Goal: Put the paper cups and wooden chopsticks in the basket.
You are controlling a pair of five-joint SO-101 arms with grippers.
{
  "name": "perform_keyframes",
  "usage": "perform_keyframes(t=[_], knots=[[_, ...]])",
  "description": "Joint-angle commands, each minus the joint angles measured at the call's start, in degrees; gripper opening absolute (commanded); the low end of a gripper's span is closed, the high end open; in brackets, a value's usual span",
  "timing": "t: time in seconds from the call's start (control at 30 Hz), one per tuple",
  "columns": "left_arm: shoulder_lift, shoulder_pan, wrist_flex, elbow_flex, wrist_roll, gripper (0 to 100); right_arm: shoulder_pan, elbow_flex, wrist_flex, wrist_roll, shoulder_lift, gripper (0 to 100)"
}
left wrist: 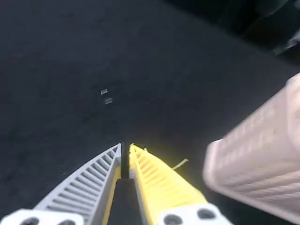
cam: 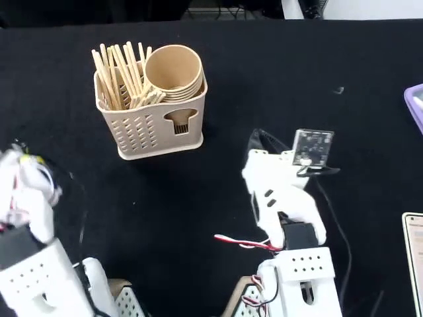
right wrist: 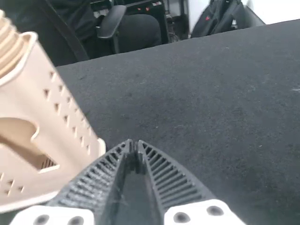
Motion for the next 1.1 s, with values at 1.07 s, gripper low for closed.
perform_keyframes(t=[1.07], knots=[[-34.6, 5.6, 7.6, 50.7, -10.6, 3, 0.4, 14.5, -6.6, 11.4, -3.5, 1.5]])
